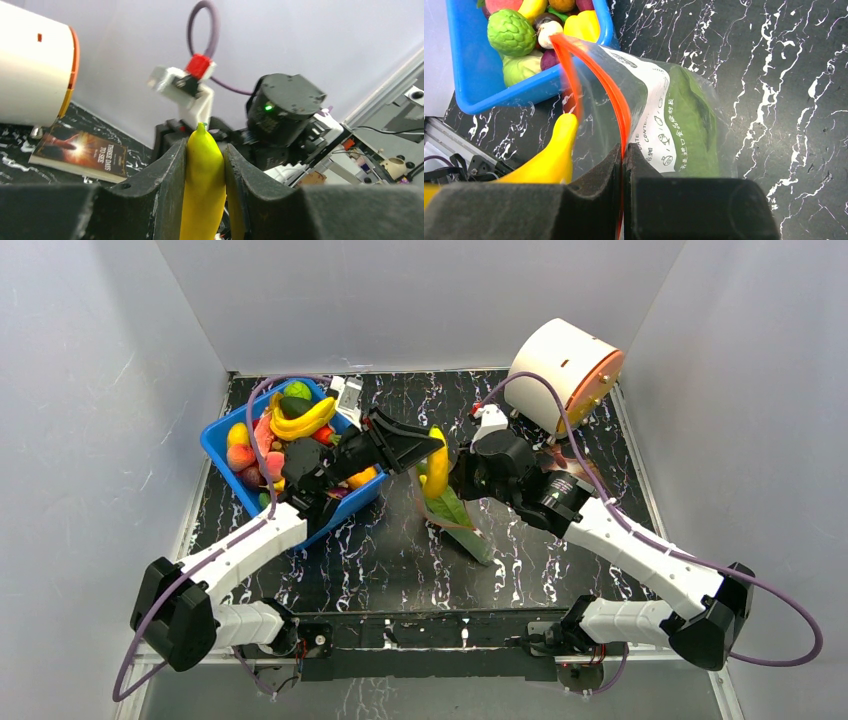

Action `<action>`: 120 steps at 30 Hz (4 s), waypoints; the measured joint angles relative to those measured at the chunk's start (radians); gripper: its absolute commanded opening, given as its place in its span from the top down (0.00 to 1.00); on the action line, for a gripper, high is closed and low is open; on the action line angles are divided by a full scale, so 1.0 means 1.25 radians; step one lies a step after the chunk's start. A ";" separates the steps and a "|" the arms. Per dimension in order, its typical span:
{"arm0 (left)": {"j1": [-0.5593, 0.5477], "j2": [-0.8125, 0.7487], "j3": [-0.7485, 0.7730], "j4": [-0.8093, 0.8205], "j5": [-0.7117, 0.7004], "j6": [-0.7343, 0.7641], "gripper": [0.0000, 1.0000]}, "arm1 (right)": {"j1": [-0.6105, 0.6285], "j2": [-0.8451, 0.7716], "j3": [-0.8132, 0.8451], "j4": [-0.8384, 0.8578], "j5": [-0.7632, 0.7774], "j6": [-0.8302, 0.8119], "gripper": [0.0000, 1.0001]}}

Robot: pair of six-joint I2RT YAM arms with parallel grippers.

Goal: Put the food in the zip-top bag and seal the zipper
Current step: Place the fake fruit in the zipper food storage bag, then pick up the fake fruit from the bin.

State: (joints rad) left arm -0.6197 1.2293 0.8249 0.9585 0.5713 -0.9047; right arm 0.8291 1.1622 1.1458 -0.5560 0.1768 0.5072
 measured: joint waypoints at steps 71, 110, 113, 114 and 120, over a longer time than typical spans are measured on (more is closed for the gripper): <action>-0.051 -0.149 -0.007 -0.614 -0.288 0.510 0.20 | 0.000 -0.009 -0.010 0.007 -0.015 0.014 1.00; 0.271 -0.114 0.080 -1.107 -0.716 0.546 0.21 | 0.000 -0.026 -0.010 0.000 -0.015 0.013 1.00; 0.292 -0.092 0.060 -1.083 -0.716 0.552 0.23 | 0.000 -0.026 -0.010 0.000 -0.016 0.013 1.00; 0.298 -0.083 0.056 -1.077 -0.716 0.555 0.24 | 0.000 -0.026 -0.010 0.000 -0.015 0.013 1.00; 0.327 -0.050 0.045 -1.035 -0.678 0.573 0.27 | 0.000 -0.026 -0.010 0.000 -0.015 0.013 1.00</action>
State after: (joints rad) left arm -0.2108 1.1667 0.8814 -0.3347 -0.2768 -0.1879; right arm 0.8291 1.1301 1.1328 -0.5564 0.1577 0.5236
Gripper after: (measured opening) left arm 0.752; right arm 0.009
